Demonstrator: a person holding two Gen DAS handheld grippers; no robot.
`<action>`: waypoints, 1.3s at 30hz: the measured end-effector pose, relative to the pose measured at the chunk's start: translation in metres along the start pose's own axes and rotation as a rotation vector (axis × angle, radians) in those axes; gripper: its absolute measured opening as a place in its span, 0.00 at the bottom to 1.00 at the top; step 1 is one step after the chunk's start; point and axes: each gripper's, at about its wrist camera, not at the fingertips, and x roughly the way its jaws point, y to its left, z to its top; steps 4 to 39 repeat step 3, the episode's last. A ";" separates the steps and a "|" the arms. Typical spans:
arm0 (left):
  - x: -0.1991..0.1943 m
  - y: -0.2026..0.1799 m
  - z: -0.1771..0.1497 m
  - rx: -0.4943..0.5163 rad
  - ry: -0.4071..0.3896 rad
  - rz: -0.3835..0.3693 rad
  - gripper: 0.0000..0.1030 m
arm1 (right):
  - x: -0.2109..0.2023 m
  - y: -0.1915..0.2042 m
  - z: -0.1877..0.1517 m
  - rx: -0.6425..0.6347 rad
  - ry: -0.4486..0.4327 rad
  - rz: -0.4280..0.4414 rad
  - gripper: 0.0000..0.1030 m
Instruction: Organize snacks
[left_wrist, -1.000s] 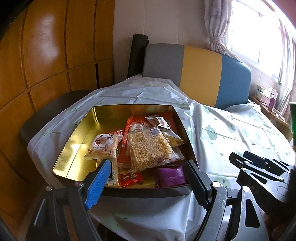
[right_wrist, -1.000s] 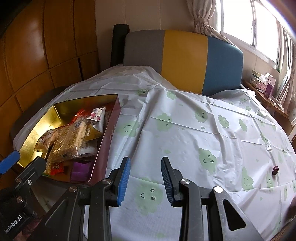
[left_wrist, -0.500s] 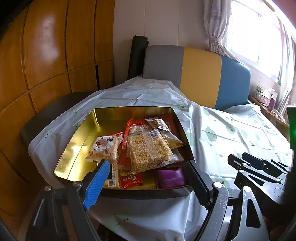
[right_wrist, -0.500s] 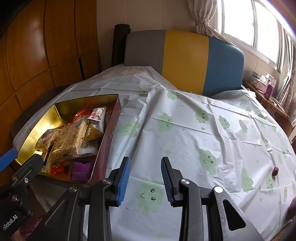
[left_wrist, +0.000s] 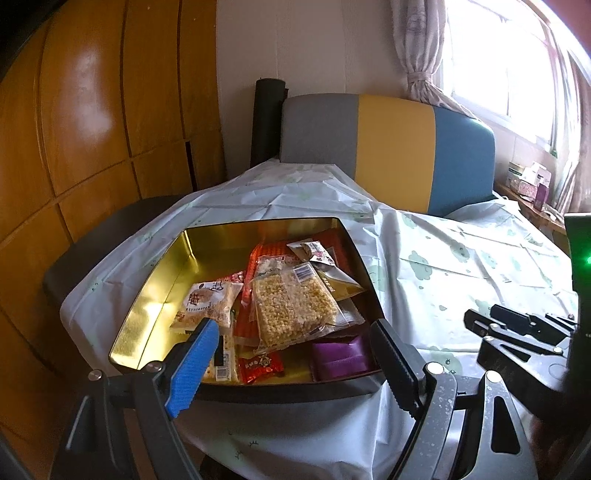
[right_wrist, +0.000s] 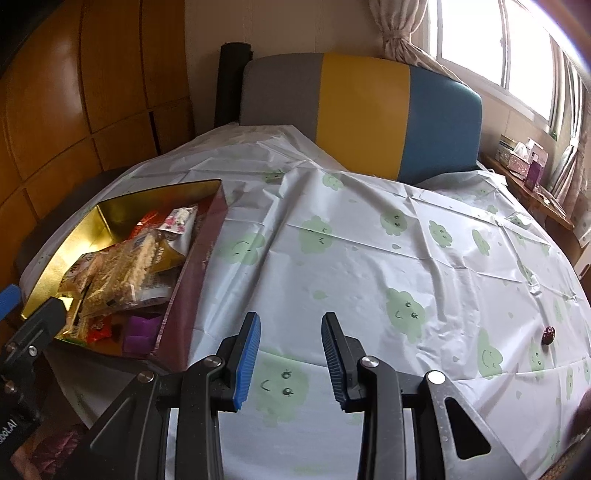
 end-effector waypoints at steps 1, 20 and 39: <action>0.000 -0.001 0.000 0.008 0.000 0.004 0.82 | 0.001 -0.003 0.000 0.003 0.002 -0.003 0.34; 0.002 -0.001 0.000 0.003 0.008 -0.007 0.82 | 0.002 -0.011 0.001 0.009 0.006 -0.007 0.34; 0.002 -0.001 0.000 0.003 0.008 -0.007 0.82 | 0.002 -0.011 0.001 0.009 0.006 -0.007 0.34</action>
